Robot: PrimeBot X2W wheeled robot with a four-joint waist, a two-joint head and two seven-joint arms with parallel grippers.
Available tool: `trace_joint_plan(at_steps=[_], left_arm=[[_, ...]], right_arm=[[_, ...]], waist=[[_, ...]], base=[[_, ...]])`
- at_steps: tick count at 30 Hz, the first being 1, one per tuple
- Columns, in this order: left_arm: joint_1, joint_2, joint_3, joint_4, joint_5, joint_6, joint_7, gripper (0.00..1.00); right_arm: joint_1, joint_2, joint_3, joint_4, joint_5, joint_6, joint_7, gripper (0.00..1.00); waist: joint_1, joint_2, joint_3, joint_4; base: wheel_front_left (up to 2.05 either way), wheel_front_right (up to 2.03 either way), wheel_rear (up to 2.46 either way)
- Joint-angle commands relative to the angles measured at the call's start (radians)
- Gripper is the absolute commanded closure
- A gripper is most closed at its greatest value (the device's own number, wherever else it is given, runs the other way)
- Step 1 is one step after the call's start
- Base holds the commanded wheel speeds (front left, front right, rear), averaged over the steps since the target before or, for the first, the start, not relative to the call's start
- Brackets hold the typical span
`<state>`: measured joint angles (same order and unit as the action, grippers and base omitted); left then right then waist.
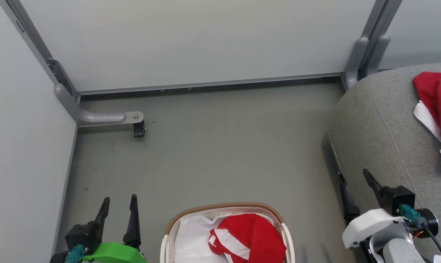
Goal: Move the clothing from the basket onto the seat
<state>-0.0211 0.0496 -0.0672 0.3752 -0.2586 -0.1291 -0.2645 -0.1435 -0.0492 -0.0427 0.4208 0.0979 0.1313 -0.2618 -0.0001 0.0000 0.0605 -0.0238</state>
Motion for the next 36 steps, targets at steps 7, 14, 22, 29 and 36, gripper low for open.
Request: trace_joint_plan(at_steps=[7, 14, 22, 29, 36], left_arm=[[-0.083, 0.003, -0.101, 0.062, -0.059, -0.003, 0.000, 0.00], [-0.219, 0.003, -0.228, 0.168, -0.108, -0.003, 0.000, 0.00], [-0.383, 0.003, -0.389, 0.335, -0.208, -0.003, 0.000, 0.00], [-0.505, 0.005, -0.534, 0.447, -0.312, -0.003, 0.000, 0.00], [-0.595, 0.005, -0.675, 0.527, -0.411, -0.003, 0.000, 0.00]], right_arm=[[-0.068, -0.003, 0.019, -0.029, 0.016, -0.001, -0.004, 0.00], [-0.165, -0.003, 0.058, -0.058, 0.027, -0.001, -0.004, 0.00], [-0.266, -0.003, 0.094, -0.100, 0.055, -0.001, -0.004, 0.00], [-0.330, -0.003, 0.121, -0.130, 0.076, -0.001, -0.005, 0.00], [-0.373, -0.003, 0.134, -0.163, 0.075, -0.001, -0.004, 0.00]], waist=[[0.0001, 0.0000, 0.113, -0.038], [0.0001, 0.0000, 0.268, -0.089], [0.0001, 0.0000, 0.438, -0.149], [0.0001, 0.0000, 0.552, -0.184], [0.0001, 0.0000, 0.654, -0.215]], base=[[0.00, 0.00, 0.00], [0.00, 0.00, 0.00], [0.00, 0.00, 0.00], [0.00, 0.00, 0.00], [0.00, 0.00, 0.00]])
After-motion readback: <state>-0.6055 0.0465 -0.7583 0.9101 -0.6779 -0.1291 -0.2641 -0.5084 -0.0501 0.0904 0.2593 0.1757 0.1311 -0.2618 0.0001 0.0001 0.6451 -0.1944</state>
